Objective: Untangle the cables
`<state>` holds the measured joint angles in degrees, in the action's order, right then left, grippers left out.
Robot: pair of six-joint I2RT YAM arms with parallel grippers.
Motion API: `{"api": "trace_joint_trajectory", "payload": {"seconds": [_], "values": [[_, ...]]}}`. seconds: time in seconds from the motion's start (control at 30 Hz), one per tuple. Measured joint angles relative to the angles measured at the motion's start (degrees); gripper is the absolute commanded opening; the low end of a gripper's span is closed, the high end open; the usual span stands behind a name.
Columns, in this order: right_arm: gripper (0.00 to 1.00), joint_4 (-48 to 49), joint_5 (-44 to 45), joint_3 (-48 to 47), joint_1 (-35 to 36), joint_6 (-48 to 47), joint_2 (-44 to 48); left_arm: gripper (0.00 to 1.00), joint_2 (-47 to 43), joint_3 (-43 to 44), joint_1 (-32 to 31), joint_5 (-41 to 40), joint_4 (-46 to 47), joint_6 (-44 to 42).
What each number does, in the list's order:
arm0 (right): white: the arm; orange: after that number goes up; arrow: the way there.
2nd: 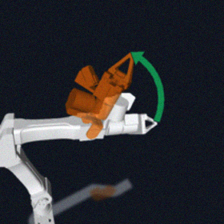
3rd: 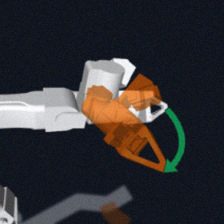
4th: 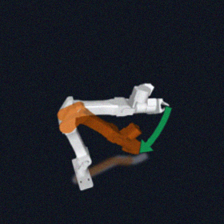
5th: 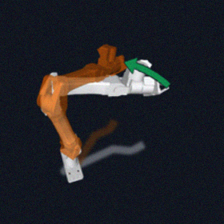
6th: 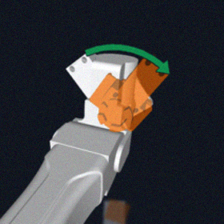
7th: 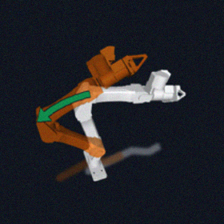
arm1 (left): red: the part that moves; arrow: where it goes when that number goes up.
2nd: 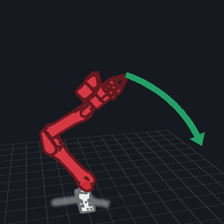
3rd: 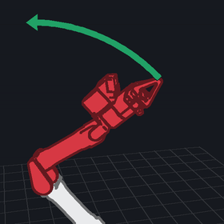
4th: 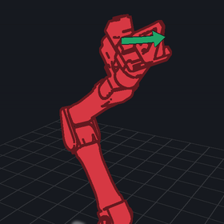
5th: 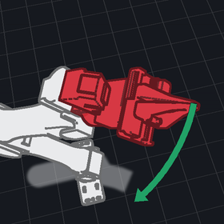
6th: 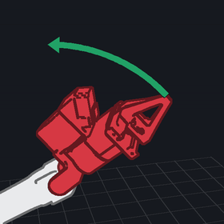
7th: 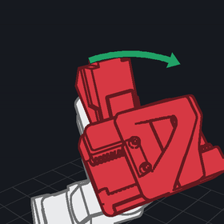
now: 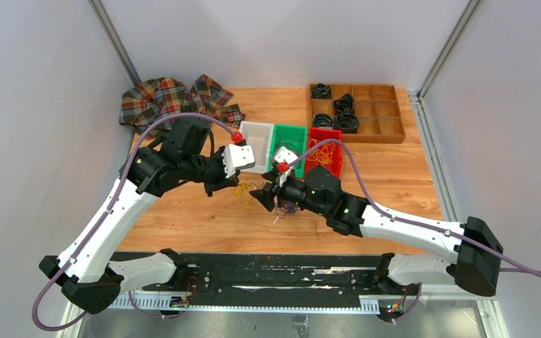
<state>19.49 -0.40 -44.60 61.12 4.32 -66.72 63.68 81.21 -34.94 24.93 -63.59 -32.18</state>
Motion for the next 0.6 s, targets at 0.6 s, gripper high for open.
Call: {"api": "trace_joint_trajectory", "payload": {"seconds": [0.6], "values": [[0.25, 4.7, 0.4, -0.7, 0.4, -5.7, -7.4, 0.0, -1.0, 4.5, 0.0, 1.1, -4.3, -1.1]]}}
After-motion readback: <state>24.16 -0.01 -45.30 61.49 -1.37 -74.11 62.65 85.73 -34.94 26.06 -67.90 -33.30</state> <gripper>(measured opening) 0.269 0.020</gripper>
